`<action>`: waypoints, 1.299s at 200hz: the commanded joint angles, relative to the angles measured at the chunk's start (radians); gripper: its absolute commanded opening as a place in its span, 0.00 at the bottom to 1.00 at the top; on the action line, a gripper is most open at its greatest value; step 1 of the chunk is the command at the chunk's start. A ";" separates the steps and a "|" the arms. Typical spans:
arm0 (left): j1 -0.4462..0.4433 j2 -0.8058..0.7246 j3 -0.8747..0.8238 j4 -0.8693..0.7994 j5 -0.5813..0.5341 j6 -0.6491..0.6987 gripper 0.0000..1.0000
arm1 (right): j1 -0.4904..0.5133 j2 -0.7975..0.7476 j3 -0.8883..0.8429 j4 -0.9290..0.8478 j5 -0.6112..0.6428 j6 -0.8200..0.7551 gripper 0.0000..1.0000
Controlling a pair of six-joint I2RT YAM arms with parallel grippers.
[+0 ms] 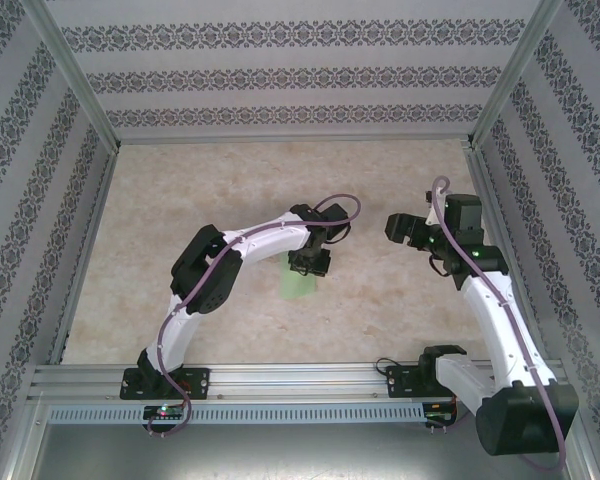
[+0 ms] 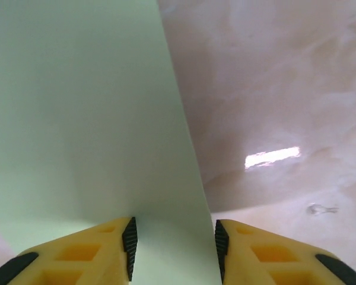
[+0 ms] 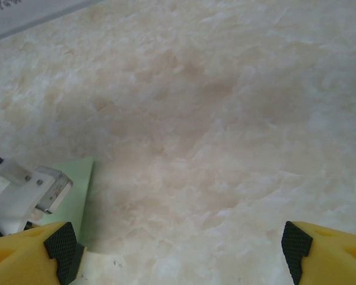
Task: Fold a paper plane with a square sheet of paper (fold left side to right side)
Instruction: Turn over the paper at the center of the table, then third fold the triangle at the center of the table.
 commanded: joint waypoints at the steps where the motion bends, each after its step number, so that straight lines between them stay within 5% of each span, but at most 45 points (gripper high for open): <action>1: 0.022 -0.084 -0.028 0.088 0.066 0.028 0.49 | -0.012 0.036 0.002 0.003 -0.096 -0.004 0.87; 60: 0.129 -0.390 -0.372 0.431 0.221 -0.024 0.62 | 0.053 0.216 -0.039 0.168 -0.296 0.124 0.63; 126: 0.311 -0.532 -0.763 0.796 0.386 -0.175 0.62 | 0.320 0.580 0.092 0.372 -0.250 0.203 0.50; 204: 0.317 -0.506 -0.833 0.817 0.368 -0.200 0.62 | 0.386 0.923 0.319 0.434 -0.318 0.245 0.46; 260: 0.316 -0.491 -0.819 0.793 0.375 -0.191 0.61 | 0.390 0.998 0.349 0.397 -0.280 0.223 0.45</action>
